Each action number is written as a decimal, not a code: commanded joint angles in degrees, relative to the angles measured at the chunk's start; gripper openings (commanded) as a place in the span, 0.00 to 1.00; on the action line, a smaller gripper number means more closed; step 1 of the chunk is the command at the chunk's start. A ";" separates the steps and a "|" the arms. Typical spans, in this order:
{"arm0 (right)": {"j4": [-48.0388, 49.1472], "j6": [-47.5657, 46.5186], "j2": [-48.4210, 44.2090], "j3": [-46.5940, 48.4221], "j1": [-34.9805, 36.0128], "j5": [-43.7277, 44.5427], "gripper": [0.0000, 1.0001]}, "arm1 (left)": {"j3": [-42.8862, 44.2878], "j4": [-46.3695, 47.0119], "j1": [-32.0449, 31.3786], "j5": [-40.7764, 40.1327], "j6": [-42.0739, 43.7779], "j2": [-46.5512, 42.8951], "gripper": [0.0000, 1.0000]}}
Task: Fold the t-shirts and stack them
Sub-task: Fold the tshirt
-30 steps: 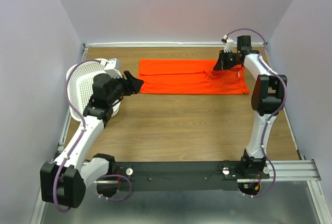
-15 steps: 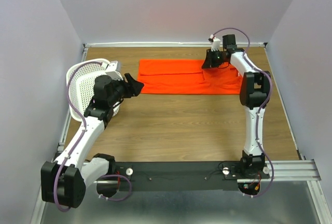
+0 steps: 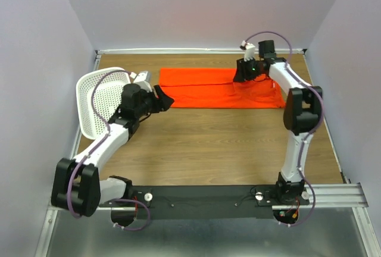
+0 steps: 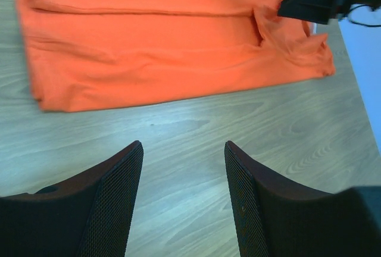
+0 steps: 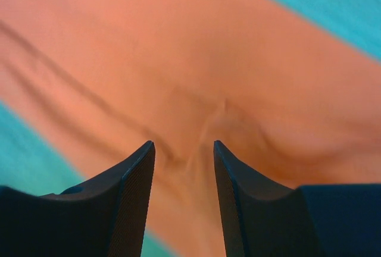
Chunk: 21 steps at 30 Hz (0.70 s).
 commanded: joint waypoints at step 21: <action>5.84 -0.07 -2.04 -7.92 -8.24 -2.88 0.43 | 8.93 6.11 -12.21 -3.30 2.53 18.79 0.57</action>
